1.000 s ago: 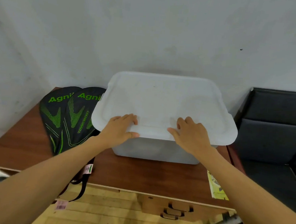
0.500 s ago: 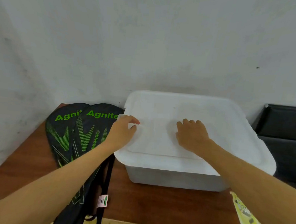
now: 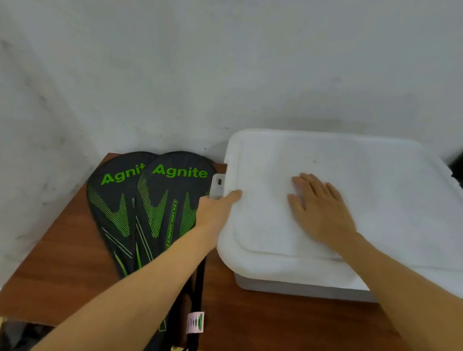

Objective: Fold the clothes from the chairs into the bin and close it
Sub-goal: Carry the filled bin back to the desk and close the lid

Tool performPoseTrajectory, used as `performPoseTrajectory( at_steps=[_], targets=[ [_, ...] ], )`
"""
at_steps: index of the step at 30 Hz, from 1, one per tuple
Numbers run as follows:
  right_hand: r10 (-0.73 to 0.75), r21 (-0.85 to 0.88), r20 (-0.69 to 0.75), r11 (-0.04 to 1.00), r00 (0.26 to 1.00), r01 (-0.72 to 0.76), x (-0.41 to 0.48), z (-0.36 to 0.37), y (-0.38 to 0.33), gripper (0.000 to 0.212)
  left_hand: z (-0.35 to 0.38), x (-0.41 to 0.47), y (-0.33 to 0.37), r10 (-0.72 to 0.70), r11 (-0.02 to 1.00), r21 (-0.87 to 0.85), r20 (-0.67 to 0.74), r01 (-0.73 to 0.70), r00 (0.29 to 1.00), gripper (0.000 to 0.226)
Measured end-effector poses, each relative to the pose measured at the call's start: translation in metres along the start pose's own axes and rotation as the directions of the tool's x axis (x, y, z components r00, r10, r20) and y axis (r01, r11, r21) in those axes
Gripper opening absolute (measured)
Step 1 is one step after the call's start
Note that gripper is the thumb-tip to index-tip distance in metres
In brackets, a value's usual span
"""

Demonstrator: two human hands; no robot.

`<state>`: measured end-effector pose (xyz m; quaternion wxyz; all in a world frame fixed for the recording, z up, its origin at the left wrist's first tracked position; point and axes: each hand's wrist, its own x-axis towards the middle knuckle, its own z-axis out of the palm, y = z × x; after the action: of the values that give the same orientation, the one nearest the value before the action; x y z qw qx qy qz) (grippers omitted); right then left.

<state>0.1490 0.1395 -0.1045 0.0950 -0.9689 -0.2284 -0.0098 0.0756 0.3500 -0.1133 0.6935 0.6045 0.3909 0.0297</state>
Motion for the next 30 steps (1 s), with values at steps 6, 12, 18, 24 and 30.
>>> performPoseTrajectory(
  at_steps=[6,12,18,24,30],
  targets=[
    [0.011,0.023,-0.04,1.0,0.999,-0.01,-0.002,0.001,-0.002,0.057,0.0,-0.005,-0.002,0.323,0.917,0.292,-0.138,-0.273,0.936,0.052],
    [-0.002,0.042,-0.036,0.999,0.999,0.003,-0.002,0.0,-0.001,0.053,0.001,-0.018,0.006,0.586,0.694,0.56,-0.074,-0.453,0.807,0.053],
    [-0.023,0.046,-0.025,0.999,0.999,0.024,-0.001,0.0,-0.001,0.053,0.004,-0.023,0.011,0.609,0.586,0.687,-0.025,-0.429,0.793,0.049],
    [-0.056,0.06,0.019,0.997,0.998,0.055,0.002,-0.003,0.002,0.055,0.016,-0.029,0.016,0.612,0.39,0.848,0.051,-0.358,0.79,0.023],
    [-0.203,0.29,0.155,0.945,0.967,0.152,0.006,-0.029,0.03,0.052,0.042,-0.042,0.016,0.579,0.16,0.925,0.193,-0.343,0.792,0.046]
  ],
)
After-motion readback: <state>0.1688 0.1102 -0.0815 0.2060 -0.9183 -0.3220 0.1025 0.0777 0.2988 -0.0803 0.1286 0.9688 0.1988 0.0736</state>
